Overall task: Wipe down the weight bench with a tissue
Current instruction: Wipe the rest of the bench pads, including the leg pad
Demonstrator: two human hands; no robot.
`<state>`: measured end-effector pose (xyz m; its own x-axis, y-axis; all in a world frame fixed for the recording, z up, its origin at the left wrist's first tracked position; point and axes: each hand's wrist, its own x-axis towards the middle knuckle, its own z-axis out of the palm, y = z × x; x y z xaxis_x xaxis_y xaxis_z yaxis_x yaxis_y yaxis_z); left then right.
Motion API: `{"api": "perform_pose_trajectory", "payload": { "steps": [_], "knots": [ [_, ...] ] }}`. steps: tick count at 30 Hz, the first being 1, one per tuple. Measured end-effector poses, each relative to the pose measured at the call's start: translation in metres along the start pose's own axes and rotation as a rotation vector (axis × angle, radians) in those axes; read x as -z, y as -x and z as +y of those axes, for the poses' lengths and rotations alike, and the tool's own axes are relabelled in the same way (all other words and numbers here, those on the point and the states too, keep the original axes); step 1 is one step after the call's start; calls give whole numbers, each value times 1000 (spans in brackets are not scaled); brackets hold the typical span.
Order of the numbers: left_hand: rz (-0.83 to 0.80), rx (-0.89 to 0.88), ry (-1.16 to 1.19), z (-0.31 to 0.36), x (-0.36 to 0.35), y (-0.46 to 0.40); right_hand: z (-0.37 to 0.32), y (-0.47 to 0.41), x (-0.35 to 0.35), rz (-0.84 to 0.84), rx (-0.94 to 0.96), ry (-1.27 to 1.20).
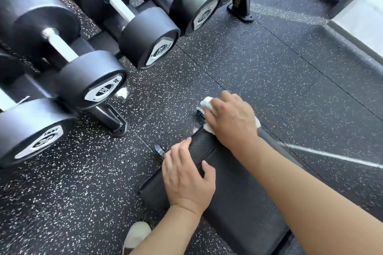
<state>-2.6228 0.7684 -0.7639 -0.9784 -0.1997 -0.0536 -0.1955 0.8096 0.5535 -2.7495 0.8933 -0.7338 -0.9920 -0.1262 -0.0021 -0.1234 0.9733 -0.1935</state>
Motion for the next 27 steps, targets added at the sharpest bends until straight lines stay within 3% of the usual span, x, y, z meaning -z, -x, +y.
{"api": "perform_pose_trajectory", "payload": {
  "steps": [5,10,12,14,16,18,27],
  "knots": [
    [-57,103,161,-23,6,-17,-51,8,-4,-159,302,-31],
    [17,103,256,-22,3,-15,-12,17,12,-165,414,-35],
    [18,106,271,-22,2,-16,19,2,19,-152,337,28],
    [13,120,285,-23,2,-16,41,-16,22,-156,133,70],
    [16,130,288,-24,1,-15,42,-27,15,-169,-32,63],
    [18,138,286,-25,1,-15,27,-28,8,-170,-63,69],
    [-9,150,378,-20,8,-16,-53,14,3,-308,493,17]
  ]
}}
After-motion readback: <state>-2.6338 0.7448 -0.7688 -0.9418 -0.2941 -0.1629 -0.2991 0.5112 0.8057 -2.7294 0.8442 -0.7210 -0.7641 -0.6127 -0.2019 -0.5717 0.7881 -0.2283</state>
